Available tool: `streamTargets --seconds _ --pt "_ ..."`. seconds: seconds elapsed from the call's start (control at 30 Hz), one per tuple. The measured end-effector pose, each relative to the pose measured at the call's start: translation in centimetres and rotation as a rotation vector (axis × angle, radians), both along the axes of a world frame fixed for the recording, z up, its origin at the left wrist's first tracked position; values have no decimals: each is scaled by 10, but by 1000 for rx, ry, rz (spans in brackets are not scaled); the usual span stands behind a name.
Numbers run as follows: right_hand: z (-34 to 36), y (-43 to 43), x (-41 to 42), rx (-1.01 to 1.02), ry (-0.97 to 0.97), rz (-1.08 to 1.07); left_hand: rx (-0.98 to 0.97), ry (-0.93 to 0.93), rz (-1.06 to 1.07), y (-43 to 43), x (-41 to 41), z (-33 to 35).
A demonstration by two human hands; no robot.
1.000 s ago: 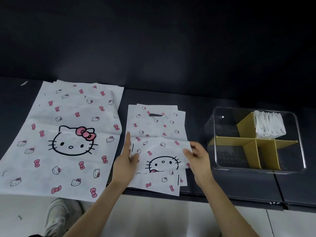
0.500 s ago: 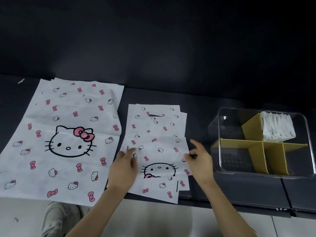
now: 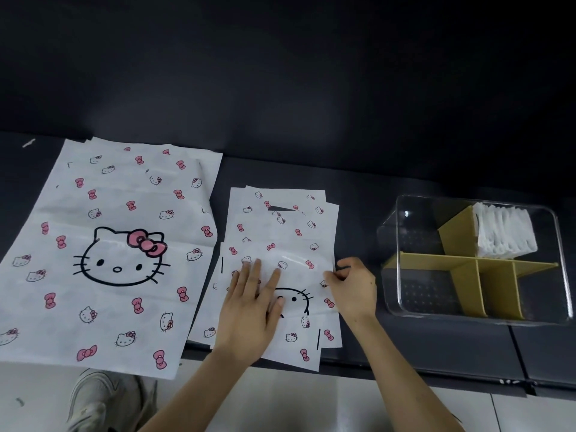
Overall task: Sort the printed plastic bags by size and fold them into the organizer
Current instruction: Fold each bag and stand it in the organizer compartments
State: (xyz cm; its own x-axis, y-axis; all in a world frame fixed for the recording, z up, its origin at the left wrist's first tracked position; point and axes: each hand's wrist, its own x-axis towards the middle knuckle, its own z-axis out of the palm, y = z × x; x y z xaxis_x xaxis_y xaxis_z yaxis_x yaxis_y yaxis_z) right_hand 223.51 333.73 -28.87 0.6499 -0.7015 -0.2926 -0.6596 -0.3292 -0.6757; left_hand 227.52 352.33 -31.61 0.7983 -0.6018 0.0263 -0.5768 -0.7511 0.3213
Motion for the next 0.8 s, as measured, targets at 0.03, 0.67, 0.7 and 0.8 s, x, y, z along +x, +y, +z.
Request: streamTargets --seconds 0.03,0.67,0.7,0.8 --pt "1 0 1 1 8 -1 -15 -11 -11 0 -1 0" --pt "-3 -6 6 89 13 -99 78 -53 -98 5 15 -17" --pt "-3 -6 6 81 13 -93 86 -57 -100 5 14 -19" --pt "-2 0 3 15 5 -46 70 -49 -106 7 14 -21"
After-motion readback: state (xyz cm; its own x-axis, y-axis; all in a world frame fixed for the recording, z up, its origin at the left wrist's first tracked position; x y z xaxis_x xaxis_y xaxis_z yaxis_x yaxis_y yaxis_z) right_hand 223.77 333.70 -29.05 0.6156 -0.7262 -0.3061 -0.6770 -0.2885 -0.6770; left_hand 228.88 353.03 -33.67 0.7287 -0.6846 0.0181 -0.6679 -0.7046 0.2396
